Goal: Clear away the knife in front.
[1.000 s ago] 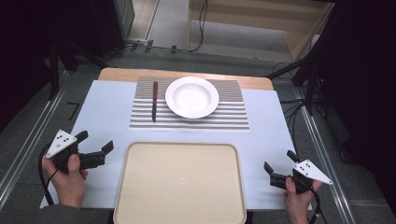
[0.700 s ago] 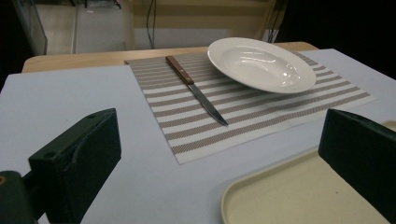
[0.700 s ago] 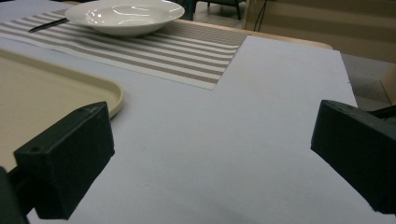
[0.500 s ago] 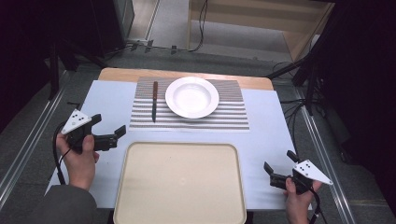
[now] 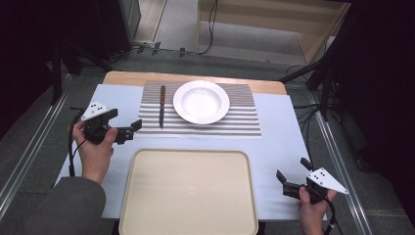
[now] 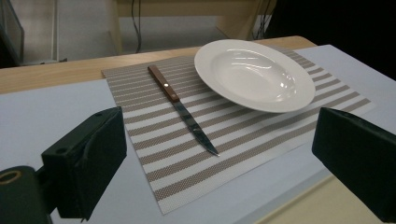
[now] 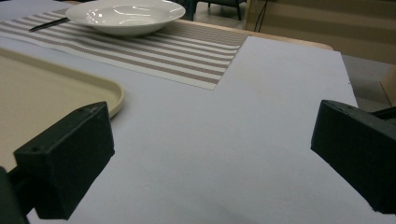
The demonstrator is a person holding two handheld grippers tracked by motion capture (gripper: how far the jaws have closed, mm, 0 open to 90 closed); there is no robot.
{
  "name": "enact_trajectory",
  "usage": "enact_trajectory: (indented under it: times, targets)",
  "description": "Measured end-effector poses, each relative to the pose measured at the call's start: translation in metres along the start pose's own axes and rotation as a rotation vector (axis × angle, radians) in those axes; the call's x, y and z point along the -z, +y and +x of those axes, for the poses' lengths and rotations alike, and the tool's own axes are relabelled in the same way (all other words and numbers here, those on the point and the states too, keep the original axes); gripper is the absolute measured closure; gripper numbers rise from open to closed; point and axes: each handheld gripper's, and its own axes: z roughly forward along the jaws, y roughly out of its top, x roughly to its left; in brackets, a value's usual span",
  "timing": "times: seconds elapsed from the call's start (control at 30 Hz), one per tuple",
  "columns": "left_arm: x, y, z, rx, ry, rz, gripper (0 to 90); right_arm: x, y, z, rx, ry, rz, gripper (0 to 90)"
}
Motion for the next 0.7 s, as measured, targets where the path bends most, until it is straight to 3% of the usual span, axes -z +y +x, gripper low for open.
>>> enact_trajectory:
  times: [0.2,0.27,0.4,0.7]
  targets:
    - [-0.013,0.009,0.003,0.008,0.01,0.014,3.8,0.0,0.0,0.0,0.003,0.003,-0.001,0.0]
    - [-0.023,0.014,0.004,0.013,0.04,0.029,7.4,0.0,0.0,0.0,-0.001,0.005,-0.003,0.0]
    - [-0.033,0.018,0.007,0.034,0.042,0.035,10.8,0.0,0.0,0.0,0.0,0.005,-0.003,0.0]
    - [-0.066,0.036,0.004,0.025,0.063,0.085,14.7,0.0,0.0,-0.001,0.001,0.007,-0.005,0.0]
